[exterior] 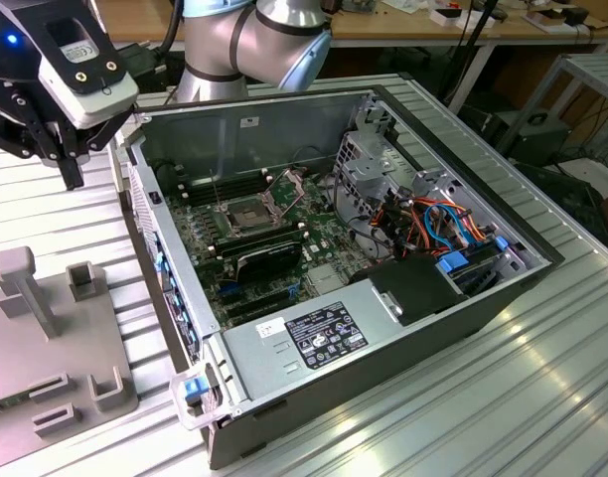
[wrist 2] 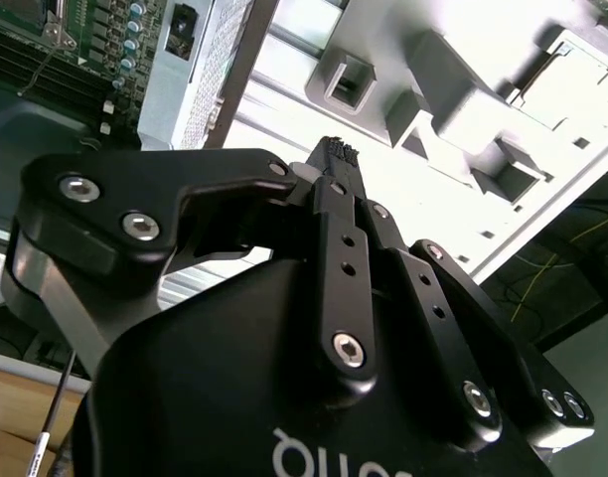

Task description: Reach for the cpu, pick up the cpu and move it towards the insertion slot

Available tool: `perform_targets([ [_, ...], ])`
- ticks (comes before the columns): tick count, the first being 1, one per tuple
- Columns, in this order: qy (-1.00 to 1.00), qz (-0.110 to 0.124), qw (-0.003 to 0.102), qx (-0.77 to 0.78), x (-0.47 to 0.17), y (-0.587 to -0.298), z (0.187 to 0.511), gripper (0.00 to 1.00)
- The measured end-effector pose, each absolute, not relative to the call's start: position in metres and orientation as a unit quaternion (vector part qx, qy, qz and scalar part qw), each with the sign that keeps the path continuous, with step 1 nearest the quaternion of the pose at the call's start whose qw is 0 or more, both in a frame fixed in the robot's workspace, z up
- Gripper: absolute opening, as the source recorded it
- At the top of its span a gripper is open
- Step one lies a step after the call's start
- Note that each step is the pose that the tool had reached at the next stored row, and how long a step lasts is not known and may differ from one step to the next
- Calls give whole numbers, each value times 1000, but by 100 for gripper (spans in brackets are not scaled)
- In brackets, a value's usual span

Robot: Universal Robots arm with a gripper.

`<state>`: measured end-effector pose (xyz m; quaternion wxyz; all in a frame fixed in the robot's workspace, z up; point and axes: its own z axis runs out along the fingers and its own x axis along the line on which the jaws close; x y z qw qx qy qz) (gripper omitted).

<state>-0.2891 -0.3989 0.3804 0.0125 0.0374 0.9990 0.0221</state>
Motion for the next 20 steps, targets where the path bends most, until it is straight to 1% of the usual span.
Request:
perform_targets([
  [20,999,22,12,37,-302,-399,379,11],
])
